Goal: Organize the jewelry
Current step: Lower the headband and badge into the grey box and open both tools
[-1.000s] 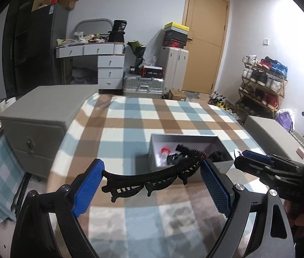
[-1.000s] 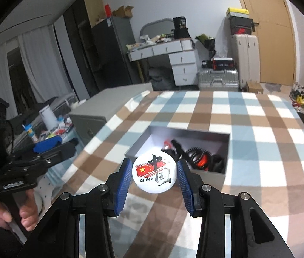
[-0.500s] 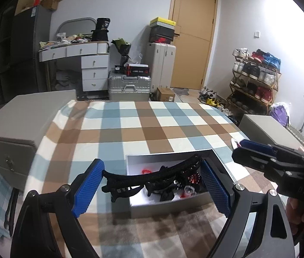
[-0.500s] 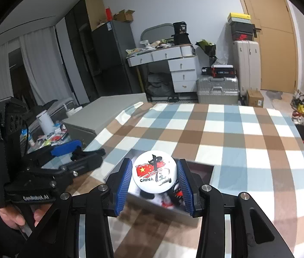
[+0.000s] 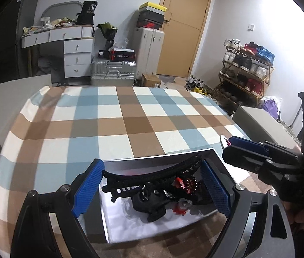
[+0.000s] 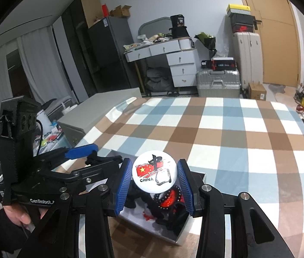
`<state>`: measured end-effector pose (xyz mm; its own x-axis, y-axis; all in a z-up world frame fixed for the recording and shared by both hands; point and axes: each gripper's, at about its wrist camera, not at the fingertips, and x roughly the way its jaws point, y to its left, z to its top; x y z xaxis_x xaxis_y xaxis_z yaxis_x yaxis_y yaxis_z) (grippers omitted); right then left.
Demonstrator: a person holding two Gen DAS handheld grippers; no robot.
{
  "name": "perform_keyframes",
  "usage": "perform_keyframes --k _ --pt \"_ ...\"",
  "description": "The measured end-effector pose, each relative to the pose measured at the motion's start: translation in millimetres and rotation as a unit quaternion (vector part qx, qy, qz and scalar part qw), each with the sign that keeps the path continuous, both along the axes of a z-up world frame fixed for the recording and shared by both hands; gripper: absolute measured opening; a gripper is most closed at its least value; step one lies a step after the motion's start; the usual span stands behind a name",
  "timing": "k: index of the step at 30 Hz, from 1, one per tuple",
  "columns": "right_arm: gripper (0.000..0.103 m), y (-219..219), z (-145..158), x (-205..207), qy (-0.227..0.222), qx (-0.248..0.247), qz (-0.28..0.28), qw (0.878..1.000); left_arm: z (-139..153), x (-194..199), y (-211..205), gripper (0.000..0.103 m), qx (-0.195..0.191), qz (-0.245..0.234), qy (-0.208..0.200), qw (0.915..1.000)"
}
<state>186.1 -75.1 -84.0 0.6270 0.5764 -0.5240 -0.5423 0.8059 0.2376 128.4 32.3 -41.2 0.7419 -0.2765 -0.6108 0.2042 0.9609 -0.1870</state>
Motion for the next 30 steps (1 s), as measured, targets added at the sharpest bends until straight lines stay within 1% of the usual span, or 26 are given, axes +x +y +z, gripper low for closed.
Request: perform_keyframes --k 6,9,15,17,20,21,22,23,25,28,30 --pt "0.042 -2.1 -11.7 12.8 0.017 0.003 -0.002 1.000 -3.7 6.1 -6.9 0.088 0.003 -0.016 0.001 0.9999" --pt "0.042 -3.2 -14.1 16.0 0.021 0.005 0.000 1.000 -6.4 9.0 -5.7 0.088 -0.011 -0.025 0.011 0.9996" --pt "0.042 -1.4 -12.8 16.3 0.012 0.001 0.010 1.000 -8.5 11.1 -6.1 0.088 -0.017 -0.036 0.015 0.9991" --pt "0.042 -0.1 -13.1 16.2 0.012 -0.001 0.013 1.000 -9.7 13.1 -7.3 0.088 -0.028 -0.045 0.019 0.9984" --pt "0.043 -1.9 -13.6 15.8 0.005 0.008 0.013 1.000 -12.4 20.5 -6.6 0.089 -0.054 -0.052 0.041 0.9963" --pt "0.046 -3.6 -13.9 15.9 0.004 0.012 0.011 1.000 -12.9 21.6 -6.1 0.089 -0.053 -0.044 0.045 0.9966" --pt "0.052 -5.3 -14.5 16.2 0.006 0.016 0.010 1.000 -12.8 21.5 -5.6 0.089 -0.049 -0.030 0.048 0.9972" --pt "0.058 -7.5 -14.7 15.2 0.005 0.023 0.012 1.000 -12.8 21.2 -5.6 0.089 -0.049 -0.029 0.050 0.9971" --pt "0.064 -11.4 -14.9 12.6 0.000 0.029 0.007 1.000 -12.9 19.4 -7.1 0.089 -0.037 -0.023 0.056 0.9975" --pt "0.064 -17.0 -13.2 7.4 -0.004 0.035 -0.005 0.999 -11.3 12.5 -7.6 0.089 -0.022 -0.016 0.050 0.9984" --pt "0.066 -20.4 -10.6 3.4 -0.006 0.040 -0.010 0.999 -9.2 8.2 -4.4 0.089 -0.020 -0.006 0.041 0.9989"
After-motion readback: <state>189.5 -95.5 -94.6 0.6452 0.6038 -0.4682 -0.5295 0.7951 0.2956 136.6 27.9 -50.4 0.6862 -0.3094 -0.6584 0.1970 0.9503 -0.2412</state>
